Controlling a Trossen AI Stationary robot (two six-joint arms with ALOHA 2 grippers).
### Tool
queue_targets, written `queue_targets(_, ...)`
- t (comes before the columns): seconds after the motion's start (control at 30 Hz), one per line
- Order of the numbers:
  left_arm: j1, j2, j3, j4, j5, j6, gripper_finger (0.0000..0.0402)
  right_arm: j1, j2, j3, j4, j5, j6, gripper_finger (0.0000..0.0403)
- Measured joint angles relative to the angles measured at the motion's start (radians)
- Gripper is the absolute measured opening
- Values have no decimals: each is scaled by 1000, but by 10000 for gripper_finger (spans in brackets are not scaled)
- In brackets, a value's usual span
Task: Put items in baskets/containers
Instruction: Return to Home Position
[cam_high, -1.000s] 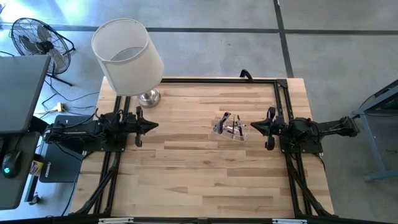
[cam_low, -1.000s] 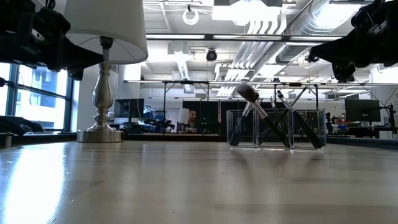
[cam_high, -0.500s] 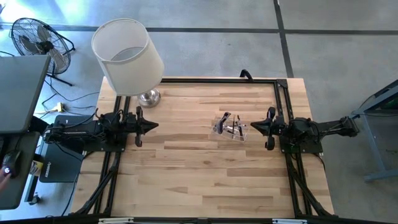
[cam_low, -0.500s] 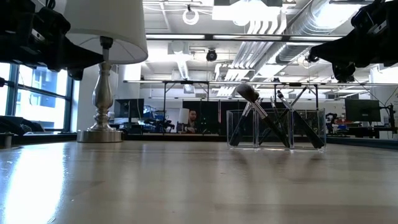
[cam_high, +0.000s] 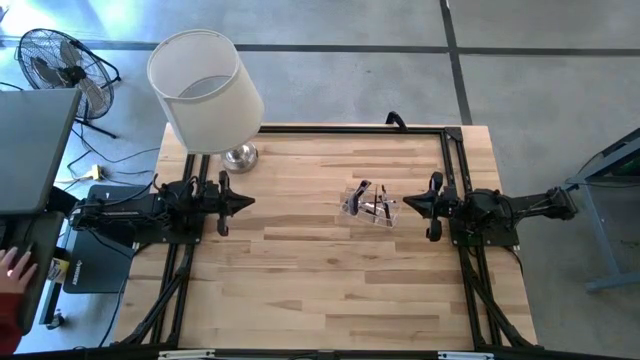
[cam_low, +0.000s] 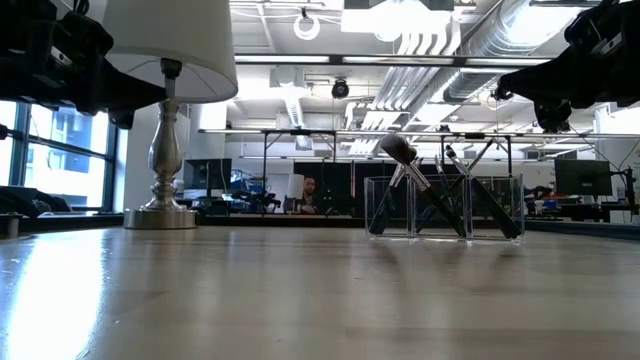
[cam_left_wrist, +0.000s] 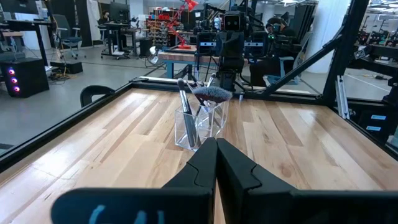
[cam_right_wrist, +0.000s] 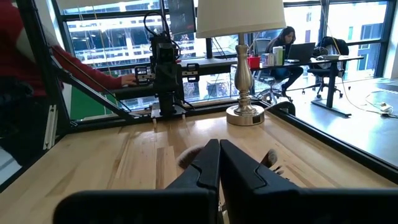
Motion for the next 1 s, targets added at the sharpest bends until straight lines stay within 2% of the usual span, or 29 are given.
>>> queue_targets(1.0,0,0,0,0,0,0,1,0,0,0,0,0,0,3)
